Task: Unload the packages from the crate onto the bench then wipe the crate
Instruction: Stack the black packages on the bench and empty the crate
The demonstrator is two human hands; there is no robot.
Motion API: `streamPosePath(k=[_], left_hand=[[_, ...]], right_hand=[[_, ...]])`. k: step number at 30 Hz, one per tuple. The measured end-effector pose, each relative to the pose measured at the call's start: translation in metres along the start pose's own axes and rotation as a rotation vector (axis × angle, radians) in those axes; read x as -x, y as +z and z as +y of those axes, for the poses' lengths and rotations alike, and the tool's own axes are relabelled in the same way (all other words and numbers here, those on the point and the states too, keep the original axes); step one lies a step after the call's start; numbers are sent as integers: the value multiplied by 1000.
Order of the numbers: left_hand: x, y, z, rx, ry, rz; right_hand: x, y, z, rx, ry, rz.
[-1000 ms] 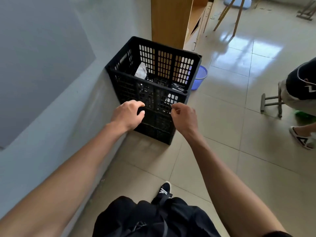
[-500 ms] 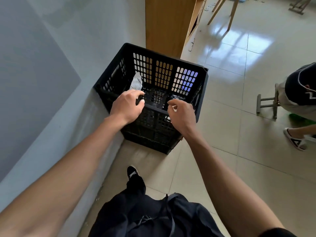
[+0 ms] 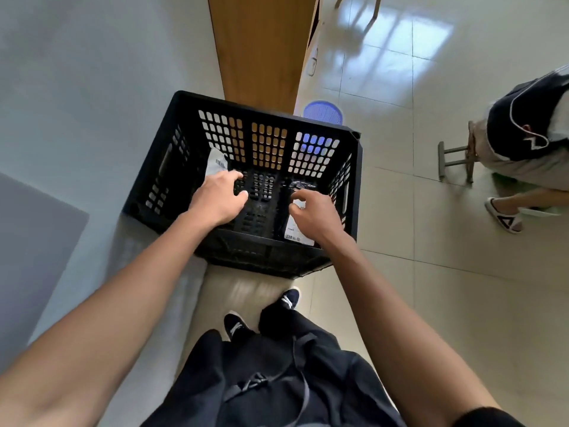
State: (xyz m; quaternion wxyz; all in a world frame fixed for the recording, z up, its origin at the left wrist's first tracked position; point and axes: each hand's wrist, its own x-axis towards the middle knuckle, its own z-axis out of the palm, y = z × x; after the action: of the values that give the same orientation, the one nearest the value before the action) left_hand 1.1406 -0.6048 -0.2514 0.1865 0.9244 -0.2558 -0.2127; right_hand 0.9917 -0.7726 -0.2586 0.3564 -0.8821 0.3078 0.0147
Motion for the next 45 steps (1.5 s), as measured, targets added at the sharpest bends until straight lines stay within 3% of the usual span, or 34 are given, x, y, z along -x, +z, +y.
streamPosePath(k=[13,17,22,26,35,45], left_hand=[[-86,49,-35,-111,-196,-104],[-107,63,-51,-111,-179,-210],[-119,79,-58,-71,-127,-353],[-123,94,-56,-54,-50,-445],[-123,116,-55,-15,4,-506],[-120,99,-71,-110,-29,-397]], right_hand=[[-90,74,65,59,295,-222],[-105,106,84,207,409,-275],[-119,135,98,224,587,-257],[-127,147,112,268,648,-334],[-132,164,113,283,645,-183],[-138,158,105,200,614,-94]])
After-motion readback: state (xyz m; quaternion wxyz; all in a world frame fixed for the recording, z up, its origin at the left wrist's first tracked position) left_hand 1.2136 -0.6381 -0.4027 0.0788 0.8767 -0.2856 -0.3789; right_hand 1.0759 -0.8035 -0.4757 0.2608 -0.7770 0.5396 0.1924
